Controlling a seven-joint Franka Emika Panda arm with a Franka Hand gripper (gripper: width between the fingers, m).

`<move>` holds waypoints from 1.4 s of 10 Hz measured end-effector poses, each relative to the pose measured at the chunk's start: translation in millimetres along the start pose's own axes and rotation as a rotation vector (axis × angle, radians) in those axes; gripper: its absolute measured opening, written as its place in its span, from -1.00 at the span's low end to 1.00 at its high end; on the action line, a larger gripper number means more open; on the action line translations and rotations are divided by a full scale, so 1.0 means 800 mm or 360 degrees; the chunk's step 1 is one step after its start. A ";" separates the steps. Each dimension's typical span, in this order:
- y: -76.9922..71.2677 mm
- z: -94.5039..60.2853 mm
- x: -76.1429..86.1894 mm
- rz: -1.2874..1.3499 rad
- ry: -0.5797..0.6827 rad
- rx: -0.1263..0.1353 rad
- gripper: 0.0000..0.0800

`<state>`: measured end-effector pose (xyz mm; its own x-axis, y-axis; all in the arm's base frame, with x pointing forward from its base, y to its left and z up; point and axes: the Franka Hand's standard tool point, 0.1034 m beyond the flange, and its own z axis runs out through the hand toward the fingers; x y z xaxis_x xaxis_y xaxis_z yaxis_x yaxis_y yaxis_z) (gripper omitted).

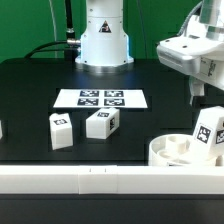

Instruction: Assemble stool

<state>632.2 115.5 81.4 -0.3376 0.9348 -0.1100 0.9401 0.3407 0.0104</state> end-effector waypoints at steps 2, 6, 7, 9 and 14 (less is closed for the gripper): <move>-0.001 0.001 -0.001 0.0012 0.0000 0.0002 0.31; -0.001 0.002 -0.003 0.0061 0.0001 0.0004 -0.16; -0.003 0.002 -0.007 0.0191 0.0001 0.0019 -0.16; -0.007 0.002 -0.014 0.0445 0.0001 0.0054 -0.16; -0.009 0.004 -0.024 0.1055 0.0011 0.0061 -0.15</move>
Offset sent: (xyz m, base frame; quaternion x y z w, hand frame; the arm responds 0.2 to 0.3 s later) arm 0.0000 0.0000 0.0000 0.0000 0.0000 0.0000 1.0000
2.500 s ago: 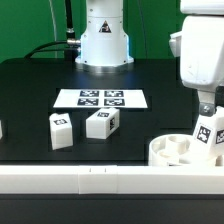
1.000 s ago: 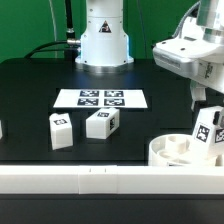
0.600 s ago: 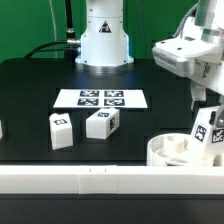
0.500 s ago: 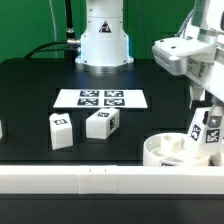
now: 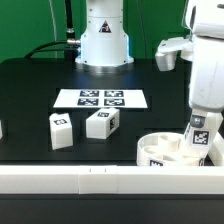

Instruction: Assemble stool

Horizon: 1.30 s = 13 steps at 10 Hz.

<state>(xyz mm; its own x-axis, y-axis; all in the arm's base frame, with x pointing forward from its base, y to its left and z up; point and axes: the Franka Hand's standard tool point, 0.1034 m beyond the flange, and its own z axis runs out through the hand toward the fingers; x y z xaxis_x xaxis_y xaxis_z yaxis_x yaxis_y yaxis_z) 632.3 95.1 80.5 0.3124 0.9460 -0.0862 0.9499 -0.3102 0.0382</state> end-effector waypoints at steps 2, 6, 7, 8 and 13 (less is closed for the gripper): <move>-0.001 0.000 -0.001 0.0210 0.0001 0.0015 -0.15; -0.002 -0.001 -0.005 0.0808 0.0053 0.0222 -0.15; -0.001 -0.003 -0.005 0.0958 0.0058 0.0241 -0.15; -0.001 -0.003 -0.004 0.1062 0.0050 0.0241 -0.15; -0.002 0.001 -0.002 0.1677 0.0041 0.0214 -0.15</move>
Offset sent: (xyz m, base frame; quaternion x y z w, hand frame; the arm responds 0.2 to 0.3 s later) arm 0.0025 0.0129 0.0004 0.1385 0.0425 0.2713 0.9515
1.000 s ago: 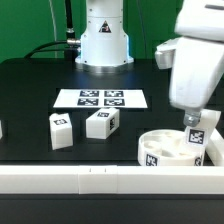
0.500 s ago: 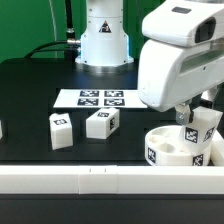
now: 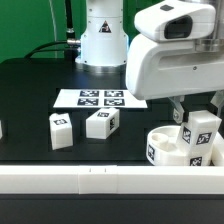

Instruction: Assemble stool

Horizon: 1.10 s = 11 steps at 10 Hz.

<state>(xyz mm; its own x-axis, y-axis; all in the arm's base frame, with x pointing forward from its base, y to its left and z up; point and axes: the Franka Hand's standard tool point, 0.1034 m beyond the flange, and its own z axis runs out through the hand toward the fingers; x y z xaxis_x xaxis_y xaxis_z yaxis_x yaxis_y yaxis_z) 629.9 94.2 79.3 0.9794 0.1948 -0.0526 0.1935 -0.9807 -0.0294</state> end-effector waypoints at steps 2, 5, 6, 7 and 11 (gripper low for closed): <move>0.004 0.000 -0.002 0.0306 0.0062 -0.0011 -0.15; 0.016 -0.001 -0.007 0.0841 0.0089 -0.0035 -0.15; 0.019 -0.001 -0.007 0.0921 0.0091 -0.0037 -0.15; 0.019 -0.001 -0.007 0.0948 0.0091 -0.0036 -0.15; 0.029 -0.018 -0.005 0.0870 0.0101 -0.0004 0.54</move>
Offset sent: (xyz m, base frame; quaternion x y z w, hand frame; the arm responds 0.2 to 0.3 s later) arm -0.0097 0.0010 0.0027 -0.0213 0.0204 0.2669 0.9633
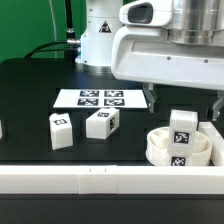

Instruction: Assemble stool

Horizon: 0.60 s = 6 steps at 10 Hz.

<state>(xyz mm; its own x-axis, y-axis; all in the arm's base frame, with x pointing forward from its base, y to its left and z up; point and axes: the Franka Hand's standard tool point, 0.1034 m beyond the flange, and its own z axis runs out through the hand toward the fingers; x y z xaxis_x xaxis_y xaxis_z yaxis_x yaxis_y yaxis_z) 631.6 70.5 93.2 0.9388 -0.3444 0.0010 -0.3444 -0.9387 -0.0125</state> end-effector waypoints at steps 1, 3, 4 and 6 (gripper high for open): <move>0.007 -0.014 -0.001 -0.0030 0.0000 0.0028 0.61; 0.035 -0.039 -0.009 -0.0077 -0.0030 0.0062 0.62; 0.056 -0.044 -0.008 -0.0092 -0.0040 0.0064 0.62; 0.061 -0.040 -0.009 -0.0095 -0.0048 0.0059 0.62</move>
Offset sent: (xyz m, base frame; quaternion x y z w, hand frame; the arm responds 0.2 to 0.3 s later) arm -0.0367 -0.0506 0.0256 0.0253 -0.0593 -0.0140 0.9978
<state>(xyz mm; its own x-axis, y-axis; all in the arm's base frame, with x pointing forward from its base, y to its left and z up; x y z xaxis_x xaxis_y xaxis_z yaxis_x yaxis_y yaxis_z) 607.9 27.1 124.9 0.9577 -0.2866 -0.0271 -0.2876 -0.9564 -0.0504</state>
